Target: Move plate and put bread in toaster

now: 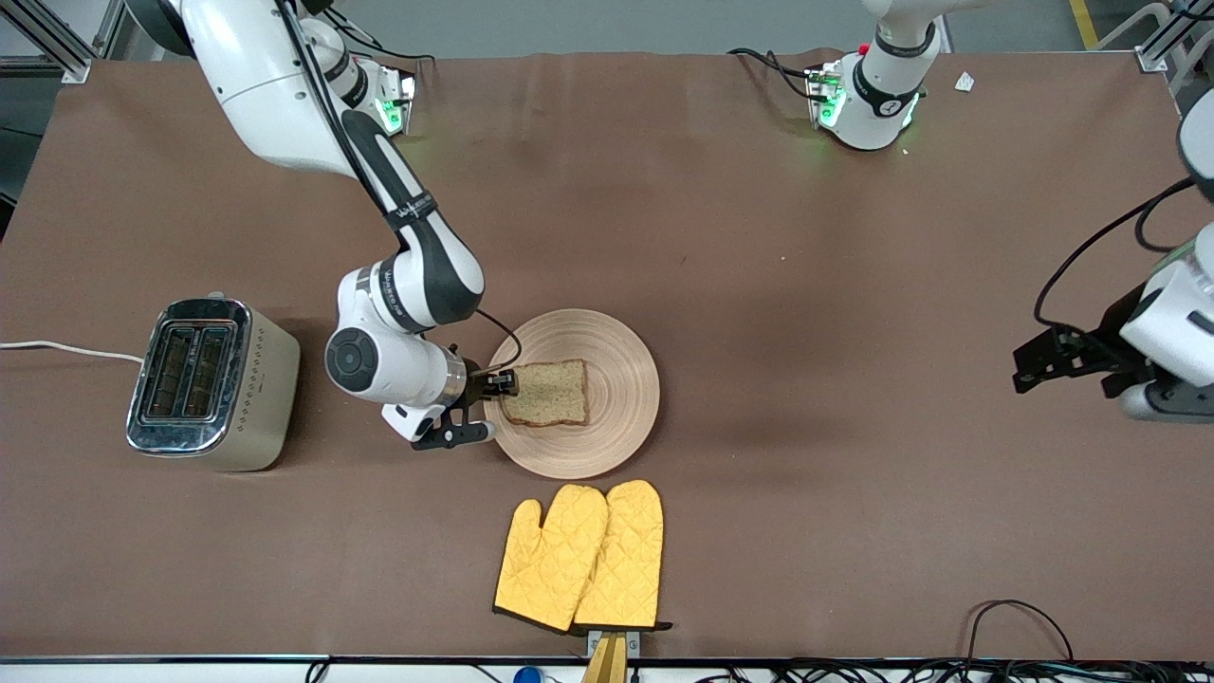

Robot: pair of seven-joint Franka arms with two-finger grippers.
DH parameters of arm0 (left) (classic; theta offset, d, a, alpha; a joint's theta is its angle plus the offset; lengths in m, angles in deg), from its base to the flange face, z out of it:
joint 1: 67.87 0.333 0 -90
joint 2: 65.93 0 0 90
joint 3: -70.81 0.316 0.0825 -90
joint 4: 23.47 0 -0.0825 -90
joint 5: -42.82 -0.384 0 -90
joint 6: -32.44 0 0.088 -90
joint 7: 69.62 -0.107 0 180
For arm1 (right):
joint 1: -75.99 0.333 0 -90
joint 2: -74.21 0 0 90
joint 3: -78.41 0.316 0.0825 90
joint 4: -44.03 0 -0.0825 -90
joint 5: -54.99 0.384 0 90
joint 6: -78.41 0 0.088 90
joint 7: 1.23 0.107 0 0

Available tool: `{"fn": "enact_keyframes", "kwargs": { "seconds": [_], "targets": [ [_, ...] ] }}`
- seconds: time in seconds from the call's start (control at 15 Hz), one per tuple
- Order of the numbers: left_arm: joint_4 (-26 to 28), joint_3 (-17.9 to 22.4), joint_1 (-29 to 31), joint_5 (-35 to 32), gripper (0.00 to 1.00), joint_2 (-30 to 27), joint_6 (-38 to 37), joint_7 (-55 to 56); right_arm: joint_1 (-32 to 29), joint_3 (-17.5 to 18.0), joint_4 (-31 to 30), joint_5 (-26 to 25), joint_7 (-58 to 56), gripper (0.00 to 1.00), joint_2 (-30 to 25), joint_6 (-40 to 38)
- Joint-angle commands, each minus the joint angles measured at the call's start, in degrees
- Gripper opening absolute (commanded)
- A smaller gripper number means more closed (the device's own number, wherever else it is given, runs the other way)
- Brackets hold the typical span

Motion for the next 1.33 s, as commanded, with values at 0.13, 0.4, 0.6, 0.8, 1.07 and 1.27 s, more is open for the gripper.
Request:
{"fn": "enact_keyframes", "kwargs": {
  "seconds": [0.13,0.4,0.6,0.8,1.07,1.27],
  "targets": [
    [1.49,-0.37,4.73,-0.85,1.0,-4.46,-5.7,-0.18,1.52,-0.42,-0.58,-3.23,1.1,0.49,-0.37,0.54],
    [1.4,-0.02,4.92,-0.67,1.0,-7.18,-7.98,-0.09,2.23,-0.42,-0.58,-6.75,1.19,0.49,-0.02,1.15],
    [1.31,-0.02,5.18,-0.4,1.0,-8.32,-8.43,-0.18,2.23,-0.42,-0.67,-6.75,1.1,0.49,0.24,1.86],
    [1.75,0.07,5.1,-0.14,1.0,-11.23,-12.89,-0.44,2.67,-0.42,-0.67,-6.84,1.1,0.49,0.42,2.12],
    [1.84,0.07,5.01,0.21,1.0,-12.63,-14.76,-0.62,3.19,-0.33,-0.67,-9.99,1.1,0.48,1.47,3.26],
    [4.03,1.99,1.69,0.91,1.0,-14.56,-14.67,-0.36,3.2,-0.33,-0.67,-10.18,1.19,0.48,1.56,3.61]
  ]
}}
